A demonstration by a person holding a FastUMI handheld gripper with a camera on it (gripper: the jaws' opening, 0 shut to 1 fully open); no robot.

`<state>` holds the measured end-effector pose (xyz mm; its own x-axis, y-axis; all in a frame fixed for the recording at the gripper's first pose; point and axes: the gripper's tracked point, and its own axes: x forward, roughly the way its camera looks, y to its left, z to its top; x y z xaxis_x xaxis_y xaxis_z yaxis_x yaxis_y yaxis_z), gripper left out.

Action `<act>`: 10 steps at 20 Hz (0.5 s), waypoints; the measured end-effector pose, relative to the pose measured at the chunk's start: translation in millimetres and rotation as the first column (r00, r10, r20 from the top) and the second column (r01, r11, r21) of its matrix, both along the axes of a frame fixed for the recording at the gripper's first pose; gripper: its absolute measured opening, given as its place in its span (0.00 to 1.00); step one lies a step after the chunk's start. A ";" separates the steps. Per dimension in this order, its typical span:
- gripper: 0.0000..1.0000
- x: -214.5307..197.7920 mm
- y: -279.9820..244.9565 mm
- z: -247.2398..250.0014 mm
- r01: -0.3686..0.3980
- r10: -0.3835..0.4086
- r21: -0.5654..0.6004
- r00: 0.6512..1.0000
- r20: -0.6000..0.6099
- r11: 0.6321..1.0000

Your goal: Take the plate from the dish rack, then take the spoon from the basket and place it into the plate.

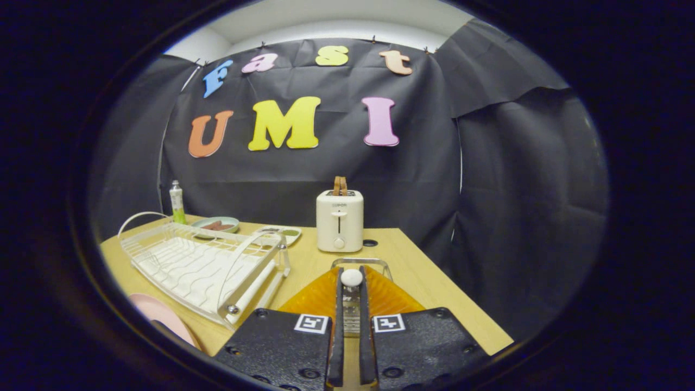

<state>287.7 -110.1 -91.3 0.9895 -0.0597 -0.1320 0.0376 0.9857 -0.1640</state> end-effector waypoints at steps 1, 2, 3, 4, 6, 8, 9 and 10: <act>0.17 -0.3 1.1 4.1 0.003 -0.003 -0.008 1.000 0.004 1.000; 0.17 -1.2 2.8 7.1 0.001 -0.001 -0.002 1.000 0.008 1.000; 0.17 -2.6 4.3 11.1 0.000 0.000 0.009 1.000 0.013 1.000; 0.17 -2.6 3.7 16.5 0.003 -0.004 0.019 1.000 0.025 1.000; 0.17 -5.9 1.6 29.0 0.015 -0.017 0.020 0.998 0.057 1.000; 0.17 -11.5 2.0 40.5 0.021 -0.022 0.013 0.997 0.077 1.000; 0.17 -14.9 1.9 48.7 0.024 -0.025 0.012 0.995 0.095 1.000; 0.17 -16.9 4.1 56.3 0.020 -0.021 0.010 0.994 0.112 1.000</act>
